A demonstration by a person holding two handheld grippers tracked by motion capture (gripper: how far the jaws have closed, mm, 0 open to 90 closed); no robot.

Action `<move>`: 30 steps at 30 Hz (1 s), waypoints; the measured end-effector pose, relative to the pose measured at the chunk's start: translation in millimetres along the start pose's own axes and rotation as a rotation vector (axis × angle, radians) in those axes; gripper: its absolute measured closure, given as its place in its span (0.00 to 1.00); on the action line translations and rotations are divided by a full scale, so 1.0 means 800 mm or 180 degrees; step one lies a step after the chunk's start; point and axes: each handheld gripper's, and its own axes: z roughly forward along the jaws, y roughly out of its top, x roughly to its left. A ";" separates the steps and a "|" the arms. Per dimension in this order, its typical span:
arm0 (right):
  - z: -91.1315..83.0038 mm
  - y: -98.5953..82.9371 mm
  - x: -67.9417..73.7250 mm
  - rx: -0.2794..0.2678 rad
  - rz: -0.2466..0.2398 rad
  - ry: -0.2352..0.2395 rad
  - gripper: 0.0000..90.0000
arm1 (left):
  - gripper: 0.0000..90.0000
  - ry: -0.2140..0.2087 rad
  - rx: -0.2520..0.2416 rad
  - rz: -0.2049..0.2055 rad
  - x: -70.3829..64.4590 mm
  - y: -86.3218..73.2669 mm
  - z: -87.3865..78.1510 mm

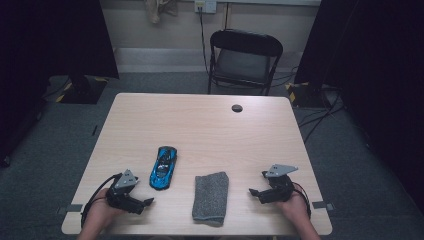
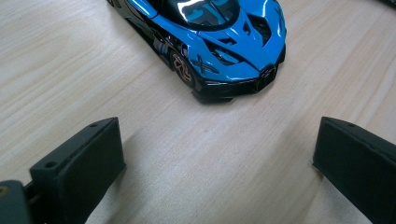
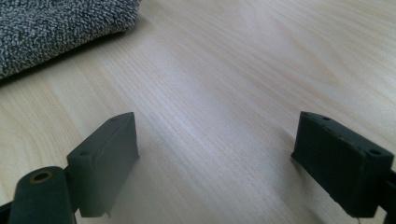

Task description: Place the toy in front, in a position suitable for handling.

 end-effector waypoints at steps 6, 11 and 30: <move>0.000 0.000 0.000 -0.0003 0.0018 -0.0001 0.14 | 0.00 -0.0001 0.0000 -0.0001 0.000 0.000 0.000; 0.000 0.000 0.002 -0.0006 0.0077 -0.0066 0.14 | 0.00 0.0000 -0.0001 -0.0002 0.000 0.000 0.000; 0.005 0.013 0.005 0.0151 0.0109 -0.0108 0.16 | 0.09 0.0163 0.0105 -0.0293 -0.006 0.009 -0.003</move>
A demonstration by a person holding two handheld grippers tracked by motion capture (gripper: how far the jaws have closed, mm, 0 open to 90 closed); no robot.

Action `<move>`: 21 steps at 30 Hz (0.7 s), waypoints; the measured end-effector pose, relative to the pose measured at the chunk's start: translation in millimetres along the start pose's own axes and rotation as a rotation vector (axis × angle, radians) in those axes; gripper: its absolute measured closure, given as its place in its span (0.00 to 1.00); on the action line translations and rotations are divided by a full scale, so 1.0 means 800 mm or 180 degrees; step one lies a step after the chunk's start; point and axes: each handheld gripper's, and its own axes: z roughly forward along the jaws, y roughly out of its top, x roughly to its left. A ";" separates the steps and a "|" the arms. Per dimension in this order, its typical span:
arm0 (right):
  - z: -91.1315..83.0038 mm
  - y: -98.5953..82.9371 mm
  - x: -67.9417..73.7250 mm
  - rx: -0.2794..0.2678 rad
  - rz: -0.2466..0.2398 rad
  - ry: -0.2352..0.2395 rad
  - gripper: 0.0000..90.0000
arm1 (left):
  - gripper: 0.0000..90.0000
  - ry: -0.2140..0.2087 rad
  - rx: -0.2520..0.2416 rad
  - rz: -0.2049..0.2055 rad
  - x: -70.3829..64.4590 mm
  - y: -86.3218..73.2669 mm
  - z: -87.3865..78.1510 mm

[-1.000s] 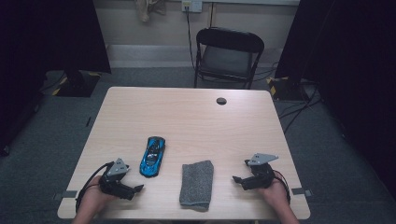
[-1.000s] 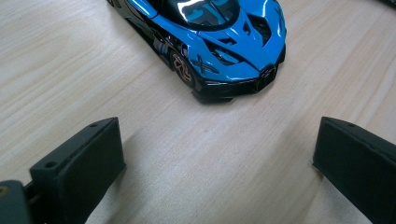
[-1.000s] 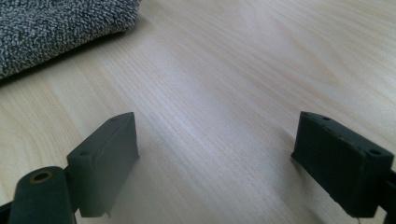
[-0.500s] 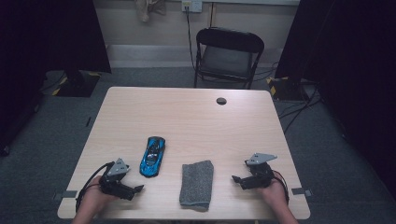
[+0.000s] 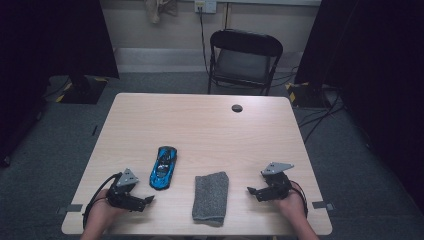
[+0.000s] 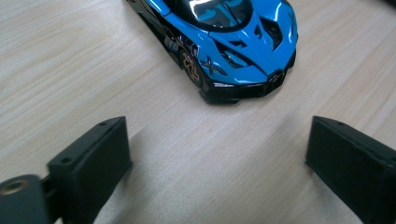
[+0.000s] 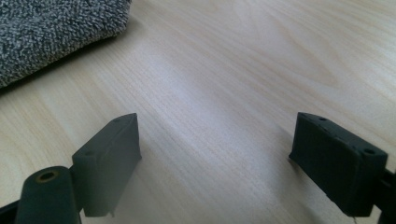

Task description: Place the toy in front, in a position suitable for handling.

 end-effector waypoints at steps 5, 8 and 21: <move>0.001 -0.002 -0.001 -0.0044 0.0003 -0.0003 0.16 | 0.11 0.0025 -0.0078 -0.0254 -0.001 0.009 -0.008; 0.001 -0.002 -0.001 -0.0053 0.0003 0.0000 0.16 | 0.11 0.0090 -0.0082 -0.0312 0.001 0.017 -0.011; 0.002 -0.006 -0.001 -0.0154 -0.0002 0.0008 0.15 | 0.13 0.0173 0.0014 -0.0188 -0.001 0.049 -0.005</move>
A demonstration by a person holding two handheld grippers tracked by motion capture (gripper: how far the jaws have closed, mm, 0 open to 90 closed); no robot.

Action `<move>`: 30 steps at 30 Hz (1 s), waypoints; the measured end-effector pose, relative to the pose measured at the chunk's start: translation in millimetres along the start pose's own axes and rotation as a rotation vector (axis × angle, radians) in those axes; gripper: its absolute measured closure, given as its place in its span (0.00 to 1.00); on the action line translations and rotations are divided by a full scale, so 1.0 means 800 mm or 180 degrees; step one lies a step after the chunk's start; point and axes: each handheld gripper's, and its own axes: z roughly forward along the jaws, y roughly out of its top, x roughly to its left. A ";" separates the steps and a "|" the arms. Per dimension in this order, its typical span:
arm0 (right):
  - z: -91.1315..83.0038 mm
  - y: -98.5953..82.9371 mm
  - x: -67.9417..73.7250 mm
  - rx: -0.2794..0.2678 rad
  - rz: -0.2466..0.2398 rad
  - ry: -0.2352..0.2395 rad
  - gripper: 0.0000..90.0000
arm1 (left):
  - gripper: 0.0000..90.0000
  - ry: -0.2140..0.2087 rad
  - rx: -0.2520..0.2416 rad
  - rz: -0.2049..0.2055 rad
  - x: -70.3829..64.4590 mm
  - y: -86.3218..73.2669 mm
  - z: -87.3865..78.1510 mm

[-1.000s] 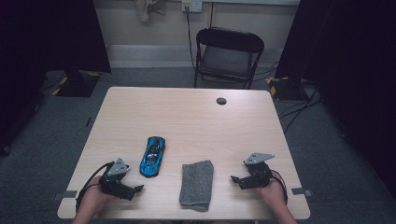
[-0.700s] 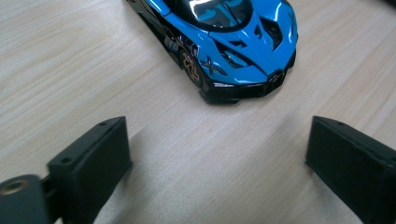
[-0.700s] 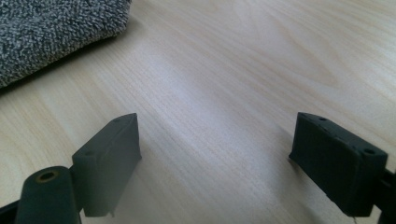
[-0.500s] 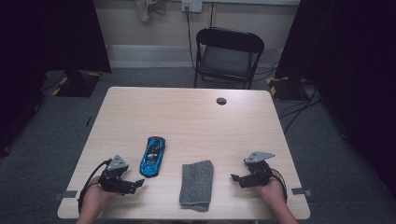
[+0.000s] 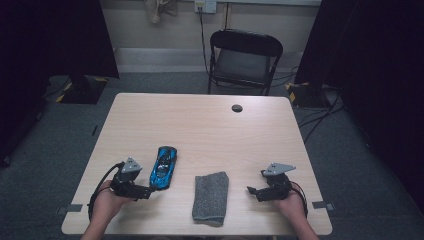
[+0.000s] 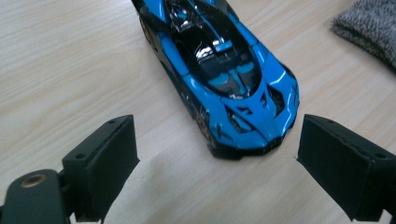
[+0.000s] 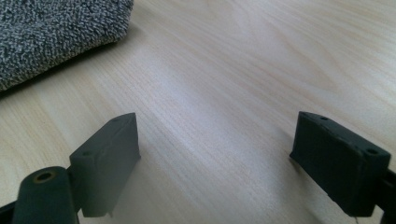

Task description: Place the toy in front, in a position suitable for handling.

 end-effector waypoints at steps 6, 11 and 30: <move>0.000 0.000 0.000 -0.0007 -0.0003 0.0003 0.15 | 0.13 0.0089 0.0009 -0.0156 0.006 0.014 0.006; 0.000 -0.001 -0.001 -0.0009 -0.0014 0.0018 0.15 | 0.13 0.0123 -0.0046 -0.0274 0.009 0.029 0.013; 0.000 -0.001 -0.001 -0.0008 -0.0017 0.0020 0.15 | 0.17 0.0304 -0.0003 -0.0249 0.004 0.066 0.039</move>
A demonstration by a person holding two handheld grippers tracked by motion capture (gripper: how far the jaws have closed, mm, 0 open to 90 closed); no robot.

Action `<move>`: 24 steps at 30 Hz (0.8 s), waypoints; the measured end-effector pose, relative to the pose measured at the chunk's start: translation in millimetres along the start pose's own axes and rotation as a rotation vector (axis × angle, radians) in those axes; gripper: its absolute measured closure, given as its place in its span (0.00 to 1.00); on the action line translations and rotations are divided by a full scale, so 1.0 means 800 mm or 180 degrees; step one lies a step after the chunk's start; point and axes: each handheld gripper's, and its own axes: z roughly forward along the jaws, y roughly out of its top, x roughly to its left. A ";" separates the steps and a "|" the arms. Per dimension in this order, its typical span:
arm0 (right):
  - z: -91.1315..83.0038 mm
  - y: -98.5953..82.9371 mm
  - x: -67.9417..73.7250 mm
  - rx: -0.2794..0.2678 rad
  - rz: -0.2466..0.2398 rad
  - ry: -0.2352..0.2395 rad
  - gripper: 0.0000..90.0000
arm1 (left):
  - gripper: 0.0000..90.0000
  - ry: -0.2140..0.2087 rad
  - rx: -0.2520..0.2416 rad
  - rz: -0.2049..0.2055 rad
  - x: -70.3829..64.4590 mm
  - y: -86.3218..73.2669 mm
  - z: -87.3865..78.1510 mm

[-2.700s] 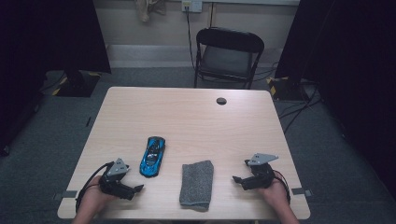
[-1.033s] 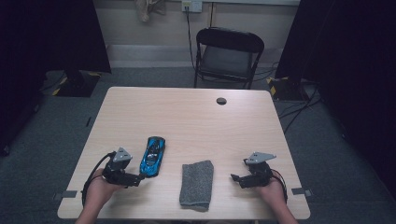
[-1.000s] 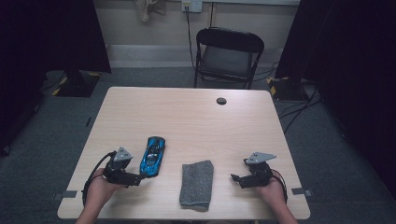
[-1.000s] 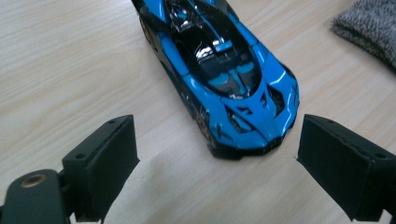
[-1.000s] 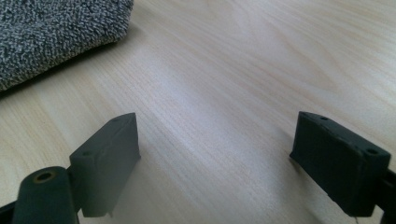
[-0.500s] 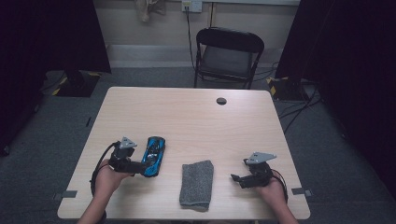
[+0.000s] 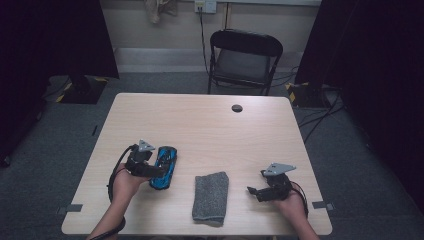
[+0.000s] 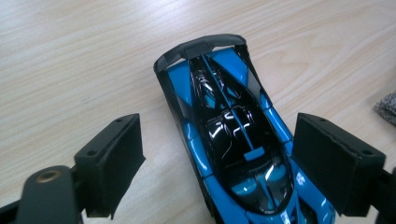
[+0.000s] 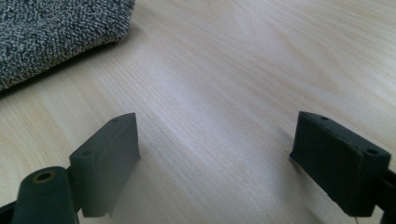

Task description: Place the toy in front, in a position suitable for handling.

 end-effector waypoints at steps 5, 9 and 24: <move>0.000 0.000 0.000 0.0000 -0.0001 -0.0001 0.15 | 0.18 0.0071 0.0031 -0.0068 0.000 0.003 0.007; 0.000 0.000 0.000 0.0000 0.0001 0.0000 0.15 | 0.18 0.0089 0.0021 -0.0206 -0.003 0.006 0.013; 0.000 0.000 0.000 0.0000 0.0003 -0.0004 0.15 | 0.18 0.0146 0.0090 -0.0326 -0.016 0.007 0.031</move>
